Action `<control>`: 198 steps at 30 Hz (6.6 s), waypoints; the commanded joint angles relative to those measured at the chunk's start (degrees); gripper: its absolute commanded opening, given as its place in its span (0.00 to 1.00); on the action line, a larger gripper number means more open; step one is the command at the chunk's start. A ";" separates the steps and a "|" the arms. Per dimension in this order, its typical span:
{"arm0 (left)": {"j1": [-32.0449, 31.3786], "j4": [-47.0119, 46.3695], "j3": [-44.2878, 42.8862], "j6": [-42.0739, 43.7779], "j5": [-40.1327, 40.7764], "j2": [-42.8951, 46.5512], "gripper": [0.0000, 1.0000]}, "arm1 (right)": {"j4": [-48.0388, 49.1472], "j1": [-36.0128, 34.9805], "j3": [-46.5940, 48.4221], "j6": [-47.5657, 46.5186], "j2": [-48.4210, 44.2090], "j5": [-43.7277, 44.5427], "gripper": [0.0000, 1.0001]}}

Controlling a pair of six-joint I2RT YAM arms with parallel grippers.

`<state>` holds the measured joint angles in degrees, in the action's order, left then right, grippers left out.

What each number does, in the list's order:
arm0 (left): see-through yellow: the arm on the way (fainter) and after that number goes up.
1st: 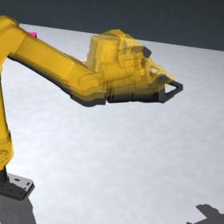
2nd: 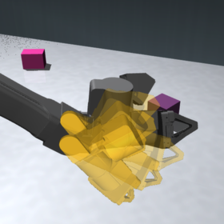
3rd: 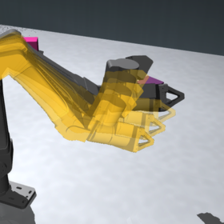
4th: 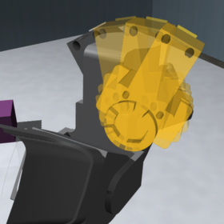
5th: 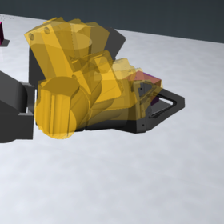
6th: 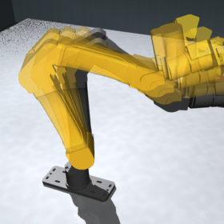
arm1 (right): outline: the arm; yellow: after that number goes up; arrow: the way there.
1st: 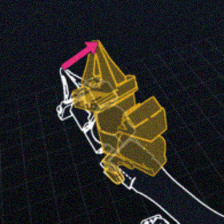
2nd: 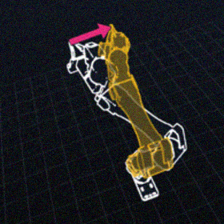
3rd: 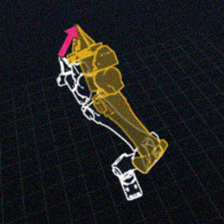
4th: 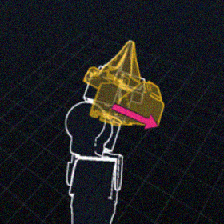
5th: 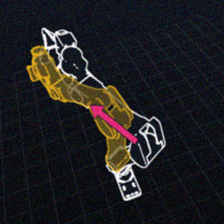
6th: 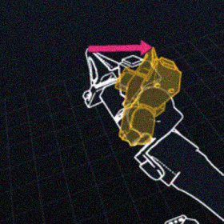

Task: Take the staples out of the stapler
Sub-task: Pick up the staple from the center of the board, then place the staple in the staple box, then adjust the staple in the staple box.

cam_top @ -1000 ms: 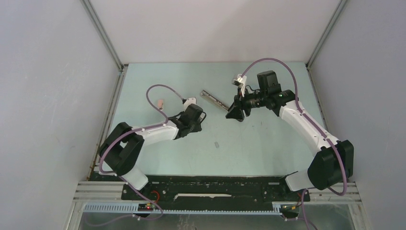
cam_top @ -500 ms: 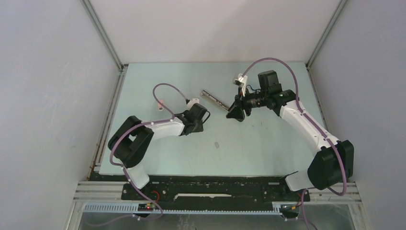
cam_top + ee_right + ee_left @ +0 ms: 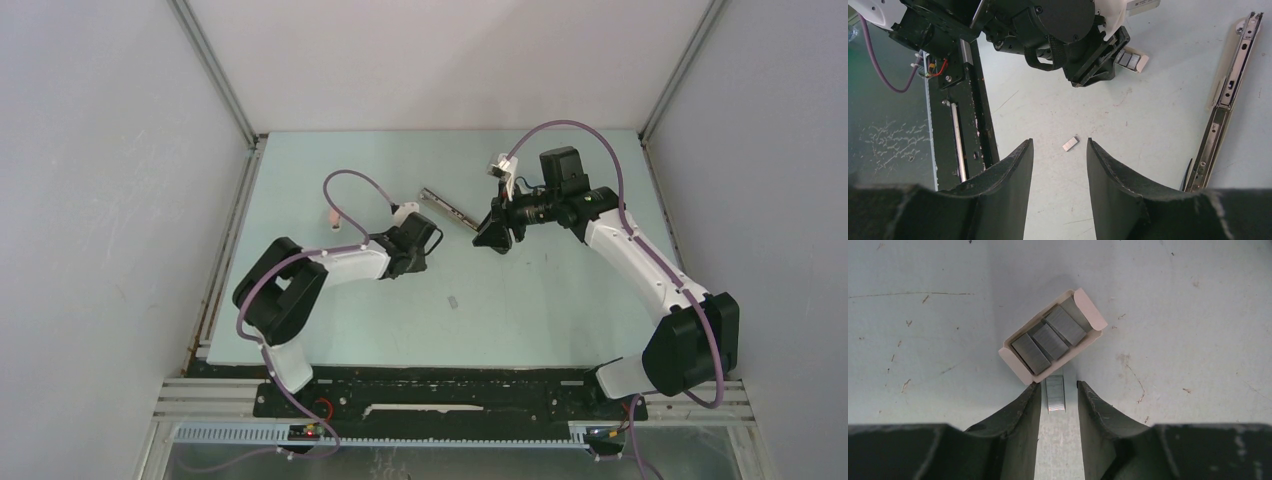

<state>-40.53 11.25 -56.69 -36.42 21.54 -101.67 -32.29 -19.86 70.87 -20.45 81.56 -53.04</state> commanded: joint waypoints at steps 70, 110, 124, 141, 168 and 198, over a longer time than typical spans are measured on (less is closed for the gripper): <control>3.75 4.45 -13.47 1.67 1.97 -4.15 0.15 | 0.30 1.72 -0.02 0.16 -0.08 -2.25 0.52; 4.68 3.70 -7.23 -11.70 7.02 -3.16 0.11 | 0.05 2.16 0.04 0.35 0.02 -3.10 0.52; 3.44 4.66 -4.99 -16.73 9.64 -1.44 0.12 | -0.05 2.26 -0.01 0.37 -0.26 -3.30 0.52; 3.50 4.51 -4.04 -17.44 9.57 0.25 0.24 | -0.33 2.69 -0.03 0.23 -0.35 -3.71 0.52; 7.32 -2.59 -2.41 -0.77 -1.58 6.66 0.23 | -0.63 2.98 -0.01 0.23 -0.32 -4.15 0.52; 15.39 -1.32 -12.94 8.24 -25.74 -10.14 0.08 | -0.84 3.68 -0.02 -0.03 0.03 -4.69 0.52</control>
<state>-24.99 7.84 -67.02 -31.33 0.51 -110.43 -33.17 -16.58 70.87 -20.47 81.56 -56.31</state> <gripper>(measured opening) 0.081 0.517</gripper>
